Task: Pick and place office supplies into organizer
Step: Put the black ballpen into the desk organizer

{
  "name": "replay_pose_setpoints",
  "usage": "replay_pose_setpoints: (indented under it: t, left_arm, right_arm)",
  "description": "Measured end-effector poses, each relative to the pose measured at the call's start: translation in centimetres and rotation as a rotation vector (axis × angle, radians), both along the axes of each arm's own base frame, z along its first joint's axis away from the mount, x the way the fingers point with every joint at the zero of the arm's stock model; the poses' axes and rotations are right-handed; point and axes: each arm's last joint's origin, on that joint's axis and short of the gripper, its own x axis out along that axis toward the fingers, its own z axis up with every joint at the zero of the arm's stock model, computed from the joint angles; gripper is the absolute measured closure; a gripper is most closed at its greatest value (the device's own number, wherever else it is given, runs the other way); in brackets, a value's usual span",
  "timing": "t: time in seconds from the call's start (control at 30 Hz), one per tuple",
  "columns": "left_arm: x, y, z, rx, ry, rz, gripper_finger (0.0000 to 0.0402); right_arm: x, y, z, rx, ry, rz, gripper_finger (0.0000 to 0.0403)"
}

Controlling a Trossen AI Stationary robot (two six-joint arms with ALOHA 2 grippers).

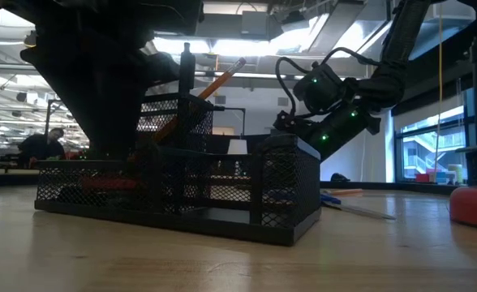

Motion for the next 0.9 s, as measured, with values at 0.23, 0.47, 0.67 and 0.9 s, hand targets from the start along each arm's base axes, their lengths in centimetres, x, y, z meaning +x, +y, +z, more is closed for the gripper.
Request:
replay_pose_setpoints:
  t: [0.23,0.47,0.67,0.9]
  left_arm:
    - [-0.3,0.4,2.6,-0.008,0.000,0.012,0.0285]
    - [-1.7,1.7,6.6,0.039,-0.046,-0.017,0.0284]
    - [-3.3,5.1,10.8,0.141,-0.173,-0.036,0.0286]
    - [-5.1,11.3,13.3,0.105,-0.352,-0.028,0.0293]
  right_arm:
    - [0.0,0.0,0.0,0.005,-0.002,-0.004,0.0178]
    - [0.5,-0.1,0.6,0.068,-0.105,-0.036,0.0178]
    - [0.8,0.0,1.3,0.100,-0.186,0.002,0.0178]
    - [0.8,0.0,1.2,0.057,-0.170,0.012,0.0178]
